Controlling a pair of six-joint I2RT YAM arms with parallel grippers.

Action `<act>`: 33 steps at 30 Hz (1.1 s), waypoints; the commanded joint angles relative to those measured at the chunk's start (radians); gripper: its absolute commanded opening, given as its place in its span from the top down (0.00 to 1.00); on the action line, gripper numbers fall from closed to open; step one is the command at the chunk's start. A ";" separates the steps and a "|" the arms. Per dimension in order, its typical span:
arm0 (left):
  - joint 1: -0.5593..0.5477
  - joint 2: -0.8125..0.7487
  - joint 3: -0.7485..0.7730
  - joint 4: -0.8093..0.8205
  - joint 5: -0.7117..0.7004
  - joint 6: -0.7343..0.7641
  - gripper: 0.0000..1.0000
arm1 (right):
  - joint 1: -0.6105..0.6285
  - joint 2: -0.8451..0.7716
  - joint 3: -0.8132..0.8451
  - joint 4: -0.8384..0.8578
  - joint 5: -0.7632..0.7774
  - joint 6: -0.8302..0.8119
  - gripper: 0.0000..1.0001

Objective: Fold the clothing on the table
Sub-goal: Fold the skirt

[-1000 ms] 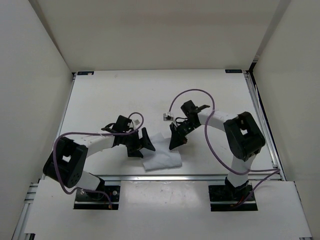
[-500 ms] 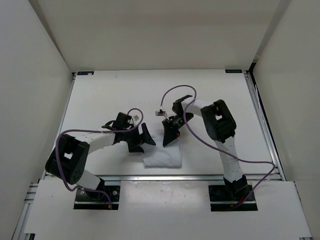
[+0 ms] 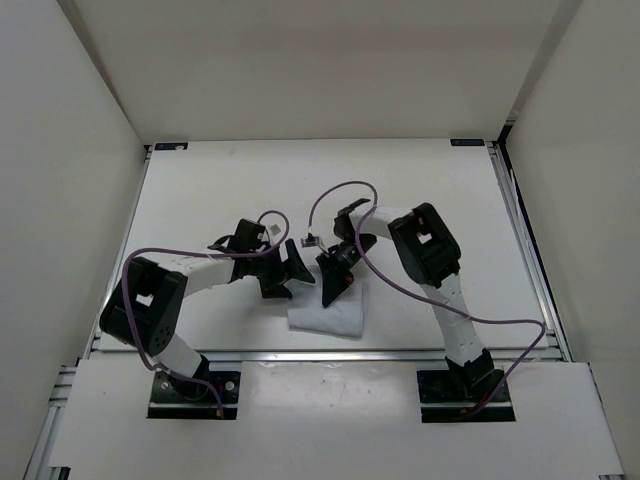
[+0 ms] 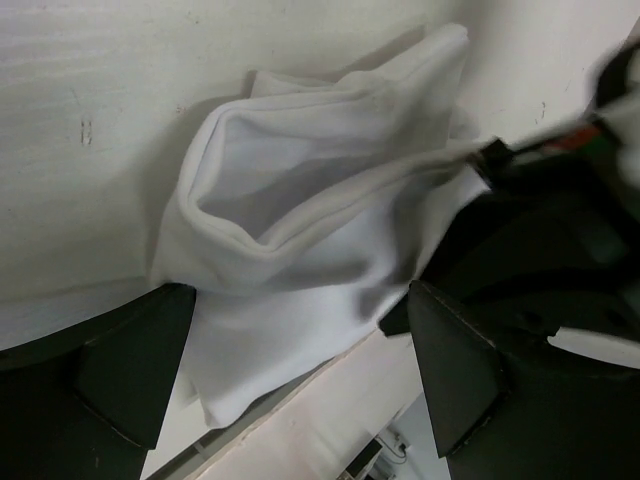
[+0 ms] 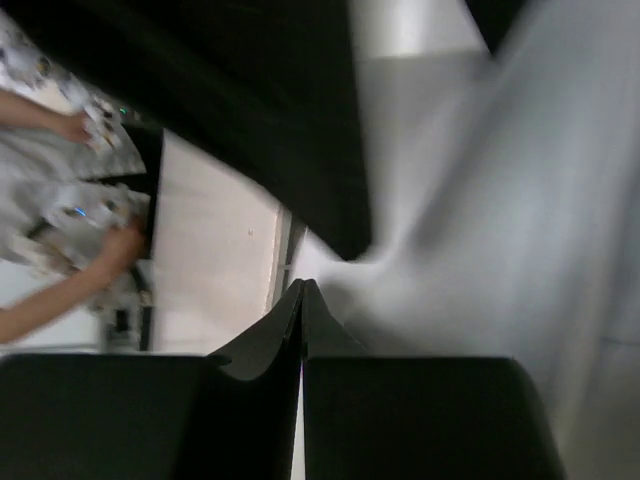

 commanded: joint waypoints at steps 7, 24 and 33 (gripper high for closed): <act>-0.015 -0.001 0.009 -0.003 -0.051 0.024 0.02 | -0.162 0.280 0.230 -0.063 -0.036 0.184 1.00; 0.044 -0.214 0.186 -0.115 -0.110 0.121 0.01 | -0.176 -0.127 0.017 0.070 0.072 0.147 1.00; -0.127 -0.176 0.043 -0.002 -0.123 0.098 0.02 | -0.137 -0.223 -0.299 0.285 0.266 0.248 1.00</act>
